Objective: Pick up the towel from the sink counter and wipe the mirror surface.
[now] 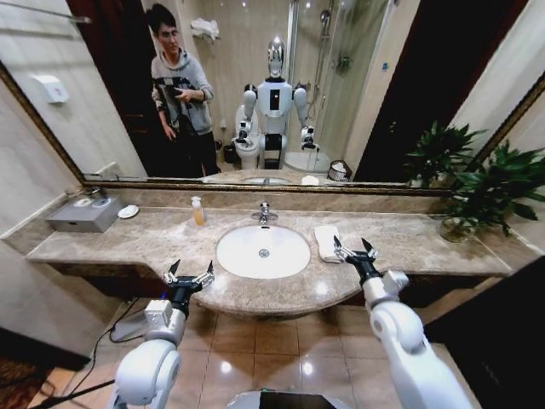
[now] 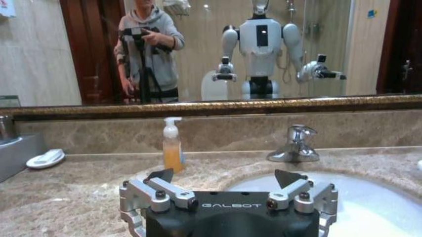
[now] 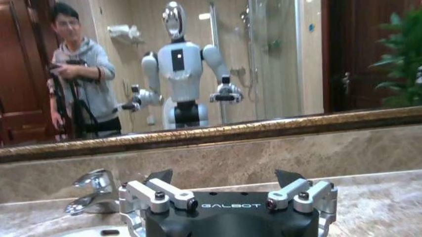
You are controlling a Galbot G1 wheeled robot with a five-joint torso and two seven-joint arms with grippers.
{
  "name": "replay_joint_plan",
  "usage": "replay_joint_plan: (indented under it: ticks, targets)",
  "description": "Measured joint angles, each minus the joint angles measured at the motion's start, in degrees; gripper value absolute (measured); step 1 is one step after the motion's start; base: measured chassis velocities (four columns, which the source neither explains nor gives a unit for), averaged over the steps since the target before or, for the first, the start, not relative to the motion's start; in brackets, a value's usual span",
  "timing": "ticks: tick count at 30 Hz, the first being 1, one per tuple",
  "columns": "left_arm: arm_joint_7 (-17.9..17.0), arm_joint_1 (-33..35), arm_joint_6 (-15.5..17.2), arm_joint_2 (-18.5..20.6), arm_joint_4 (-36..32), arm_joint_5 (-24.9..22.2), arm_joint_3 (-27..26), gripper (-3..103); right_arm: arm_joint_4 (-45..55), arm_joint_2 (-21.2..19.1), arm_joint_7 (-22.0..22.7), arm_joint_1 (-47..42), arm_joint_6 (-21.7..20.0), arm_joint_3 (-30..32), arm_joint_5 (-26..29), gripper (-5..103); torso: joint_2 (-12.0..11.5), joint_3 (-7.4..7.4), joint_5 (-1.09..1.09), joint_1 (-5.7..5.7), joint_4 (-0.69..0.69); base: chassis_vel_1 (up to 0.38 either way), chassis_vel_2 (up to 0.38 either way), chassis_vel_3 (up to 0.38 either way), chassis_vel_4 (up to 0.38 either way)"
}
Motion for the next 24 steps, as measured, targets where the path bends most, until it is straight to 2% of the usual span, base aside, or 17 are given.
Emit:
replay_joint_plan:
  ticks: [1,2,4,8,11,13,16,17,19,22,24]
  targets:
    - [0.0,0.02,0.0,0.0,0.0,0.0,0.0,100,-3.03,-1.08,0.46,4.06,-1.26,-1.89,1.02,100,0.01,-0.01,-0.02,-0.03,0.02,0.0,0.0,0.0,0.0]
    - [0.0,0.02,0.0,0.0,0.0,0.0,0.0,100,-3.03,-1.08,0.46,4.06,-1.26,-1.89,1.02,100,0.01,-0.01,-0.02,-0.03,0.02,0.0,0.0,0.0,0.0]
    - [-0.01,0.04,0.0,-0.01,0.0,0.0,-0.01,100,-8.53,-2.16,1.11,10.16,-3.39,-6.57,1.74,100,0.03,-0.03,-0.01,-0.09,0.06,0.062,-0.013,-0.034,0.037]
    - [-0.01,0.03,0.0,-0.01,0.0,0.0,-0.01,100,-12.72,-2.37,1.37,13.82,-5.03,-10.8,2.17,102,0.03,-0.03,-0.02,-0.09,0.06,0.019,-0.002,-0.007,0.011]
    - [0.0,0.02,0.0,0.0,0.0,0.0,0.0,100,-19.5,-2.23,1.67,18.57,-5.84,-15.1,2.45,85,0.02,-0.01,0.01,-0.05,0.02,0.0,0.0,0.0,0.0]
    - [0.0,0.01,0.0,0.0,0.0,0.0,0.0,100,-21.88,-2.18,2.12,20.6,-6.41,-16.38,3.25,82,0.02,-0.01,0.0,-0.04,0.03,0.0,0.0,0.0,0.0]
    - [-0.01,0.01,0.0,-0.01,0.0,0.0,-0.01,100,-24.57,-2.25,2.63,22.8,-7.01,-17.86,4.03,82,0.02,-0.01,-0.02,-0.04,0.05,0.0,0.0,0.0,0.0]
    - [0.0,0.02,0.0,-0.01,0.0,0.0,0.0,100,-25.55,-2.26,3.01,23.63,-7.41,-18.37,4.6,74,0.02,-0.01,0.0,-0.04,0.04,0.0,0.0,0.0,0.0]
    - [0.0,0.01,0.0,-0.01,0.0,0.0,-0.01,100,-28.35,-2.18,3.55,25.45,-8.07,-18.87,5.4,70,0.02,-0.01,-0.02,-0.04,0.05,0.0,0.0,0.0,0.0]
    - [0.0,0.01,0.0,-0.01,0.0,0.0,-0.01,100,-29.61,-2.19,3.4,25.82,-8.04,-18.88,4.88,69,0.02,-0.01,-0.01,-0.04,0.03,0.0,0.0,0.0,0.0]
    - [0.0,0.02,0.0,-0.01,0.0,0.0,-0.01,100,-31.03,-2.55,2.14,25.77,-6.94,-18.42,1.95,68,0.02,-0.02,0.0,-0.05,0.03,0.0,0.0,0.0,0.0]
